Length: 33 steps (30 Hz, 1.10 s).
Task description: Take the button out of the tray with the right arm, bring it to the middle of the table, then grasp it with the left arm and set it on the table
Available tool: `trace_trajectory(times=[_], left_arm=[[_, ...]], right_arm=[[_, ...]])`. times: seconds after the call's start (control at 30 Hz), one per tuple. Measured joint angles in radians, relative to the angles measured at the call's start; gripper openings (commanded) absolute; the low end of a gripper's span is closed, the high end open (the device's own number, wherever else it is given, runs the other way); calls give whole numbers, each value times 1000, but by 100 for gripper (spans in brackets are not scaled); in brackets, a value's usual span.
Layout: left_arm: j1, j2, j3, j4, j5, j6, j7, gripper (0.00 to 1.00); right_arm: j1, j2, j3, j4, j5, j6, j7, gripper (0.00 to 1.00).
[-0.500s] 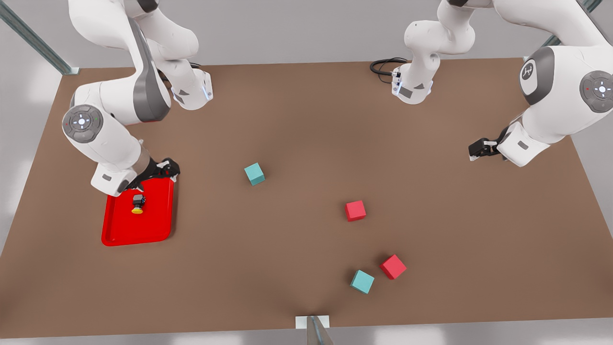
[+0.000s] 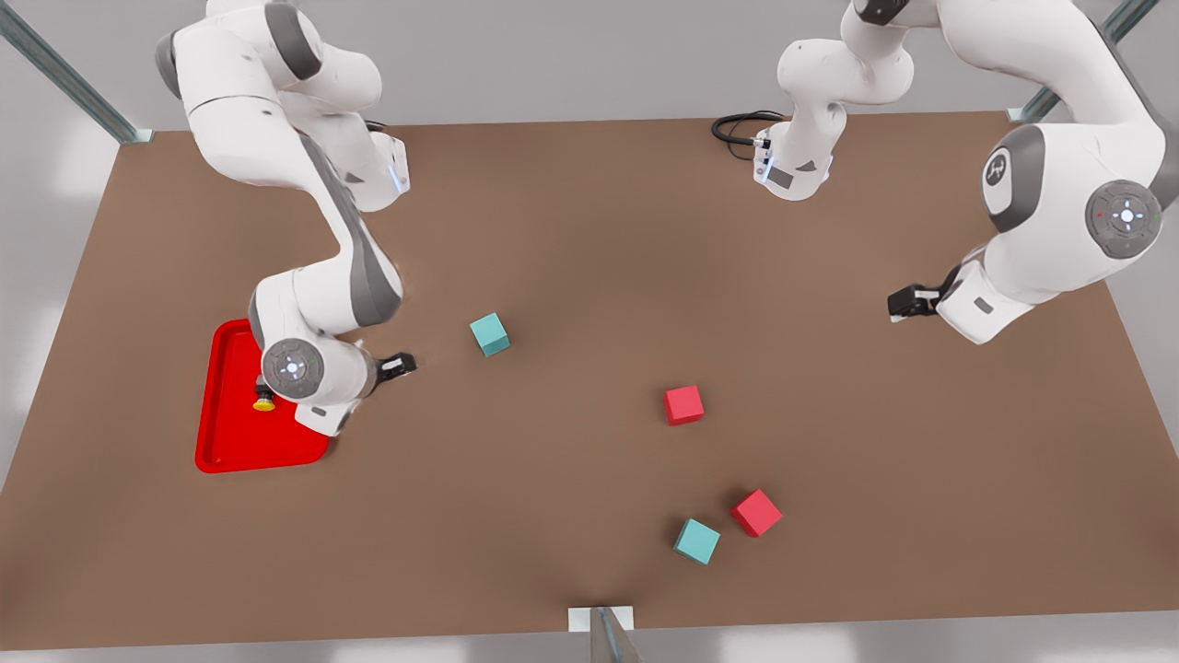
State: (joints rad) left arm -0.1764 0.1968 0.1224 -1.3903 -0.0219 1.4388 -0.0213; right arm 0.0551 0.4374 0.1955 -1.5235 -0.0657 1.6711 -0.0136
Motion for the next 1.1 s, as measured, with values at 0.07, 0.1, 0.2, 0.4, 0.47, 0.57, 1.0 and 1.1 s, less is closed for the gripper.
trace_trajectory(times=[0.07, 0.1, 0.2, 0.4, 0.47, 0.57, 1.0, 1.1], left_arm=[[0, 2, 0, 0, 0, 0, 0, 100], [0, 2, 0, 0, 1, 1, 0, 100], [-1, 3, 0, 0, 1, 1, 0, 100], [-3, 8, -1, 0, 1, 2, 0, 100], [-3, 10, -1, 0, 1, 2, 0, 100], [-3, 12, -1, 0, 1, 5, 0, 100], [-3, 16, -1, 0, 0, -3, 0, 100], [-3, 16, -1, 0, 0, -7, 0, 100]], right_arm=[[-90, 5, 0, -1, -45, 10, 15, 100], [-128, 5, 1, -5, -67, 14, 21, 100], [-231, -2, 6, -83, -109, 66, 25, 100], [-428, 10, 8, -236, -136, 327, -22, 100], [-462, 17, 8, -308, -139, 434, -42, 100], [-478, 46, 8, -351, -142, 554, -72, 100], [-541, 80, 8, -493, -144, 790, -194, 100], [-551, 57, 12, -545, -144, 802, -211, 100]])
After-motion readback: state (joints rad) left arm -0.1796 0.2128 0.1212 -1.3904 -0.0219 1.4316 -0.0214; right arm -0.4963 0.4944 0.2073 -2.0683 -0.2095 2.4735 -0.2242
